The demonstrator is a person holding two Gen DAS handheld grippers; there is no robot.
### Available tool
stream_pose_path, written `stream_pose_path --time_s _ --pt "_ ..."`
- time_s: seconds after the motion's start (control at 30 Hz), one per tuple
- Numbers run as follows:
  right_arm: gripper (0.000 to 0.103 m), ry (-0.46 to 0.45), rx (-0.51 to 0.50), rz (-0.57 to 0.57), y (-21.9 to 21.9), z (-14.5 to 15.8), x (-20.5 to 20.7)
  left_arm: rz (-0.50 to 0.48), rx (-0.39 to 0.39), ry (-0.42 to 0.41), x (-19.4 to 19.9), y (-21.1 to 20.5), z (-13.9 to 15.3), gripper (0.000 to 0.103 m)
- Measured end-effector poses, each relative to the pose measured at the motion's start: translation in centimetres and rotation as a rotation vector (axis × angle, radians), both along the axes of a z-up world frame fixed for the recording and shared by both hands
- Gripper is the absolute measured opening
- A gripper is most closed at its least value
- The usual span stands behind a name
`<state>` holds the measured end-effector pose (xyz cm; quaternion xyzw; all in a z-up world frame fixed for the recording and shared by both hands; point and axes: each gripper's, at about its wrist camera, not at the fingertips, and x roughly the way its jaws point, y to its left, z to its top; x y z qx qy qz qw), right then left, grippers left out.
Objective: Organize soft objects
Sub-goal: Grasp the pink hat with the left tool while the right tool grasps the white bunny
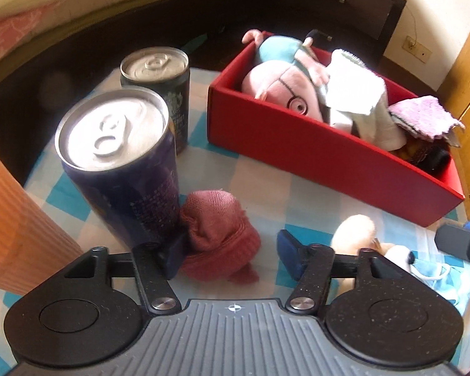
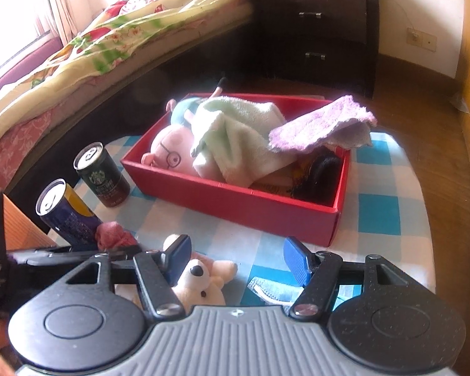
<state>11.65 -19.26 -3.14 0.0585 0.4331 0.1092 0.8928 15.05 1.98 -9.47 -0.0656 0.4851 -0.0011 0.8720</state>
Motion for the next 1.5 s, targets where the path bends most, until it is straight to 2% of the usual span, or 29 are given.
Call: stream_pose_path --time_s 0.1,0.13,0.17,0.23,0.27,0.37,0.6,0.7,0.73,0.8,0.87,1.1,1.17,1.23,1.37,1.5 --pt "0.043 0.027 0.023 0.002 0.0 -0.6 0.1 -0.013 0.025 0.015 0.0 -0.3 -0.7 0.067" --pt "0.043 0.039 0.033 0.001 0.0 -0.8 0.2 -0.019 0.039 0.014 -0.2 -0.4 -0.8 0.062" --pt "0.043 0.052 0.041 0.002 0.0 -1.0 0.3 -0.021 0.054 0.01 -0.3 -0.5 -0.8 0.052" --pt "0.044 0.061 0.043 0.0 0.0 -1.2 0.3 -0.041 0.06 0.01 -0.7 -0.2 -0.7 0.038" --pt "0.044 0.062 0.038 0.001 0.1 -1.3 0.3 -0.053 0.045 0.019 -0.8 0.0 -0.6 0.034" --pt "0.044 0.066 0.038 0.011 0.4 -1.2 0.3 -0.076 0.039 0.027 -1.6 0.1 -0.5 0.031" --pt "0.044 0.096 0.003 0.034 1.2 -1.9 -0.4 -0.133 -0.004 0.031 -4.7 -0.1 1.2 0.029" --pt "0.044 0.111 0.046 0.041 1.4 -1.8 -0.6 -0.143 -0.034 0.019 -6.1 0.1 2.1 0.029" --pt "0.045 0.113 0.059 0.039 1.4 -1.7 -0.6 -0.144 -0.04 0.017 -6.3 0.2 2.3 0.029" --pt "0.053 0.108 0.07 0.03 1.6 -1.6 -0.4 -0.143 -0.051 0.015 -6.5 0.5 2.6 0.029" --pt "0.055 0.104 0.08 0.027 1.8 -1.5 -0.3 -0.152 -0.051 0.017 -6.5 0.5 2.5 0.029" --pt "0.056 0.224 0.142 0.068 3.2 -4.1 1.0 -0.16 -0.068 0.035 -6.3 0.8 2.2 0.03" --pt "0.058 0.227 0.147 0.058 3.2 -4.6 1.1 -0.164 -0.068 0.042 -6.2 0.8 2.0 0.03" --pt "0.057 0.229 0.155 0.062 3.0 -4.6 1.2 -0.169 -0.065 0.046 -6.2 0.8 1.9 0.03" --pt "0.046 0.187 0.108 0.079 2.9 -3.8 0.5 -0.172 -0.071 0.04 -6.4 0.7 2.2 0.03" --pt "0.046 0.169 0.127 0.066 1.7 -2.8 -0.6 -0.194 -0.065 0.024 -6.8 0.2 2.7 0.031"
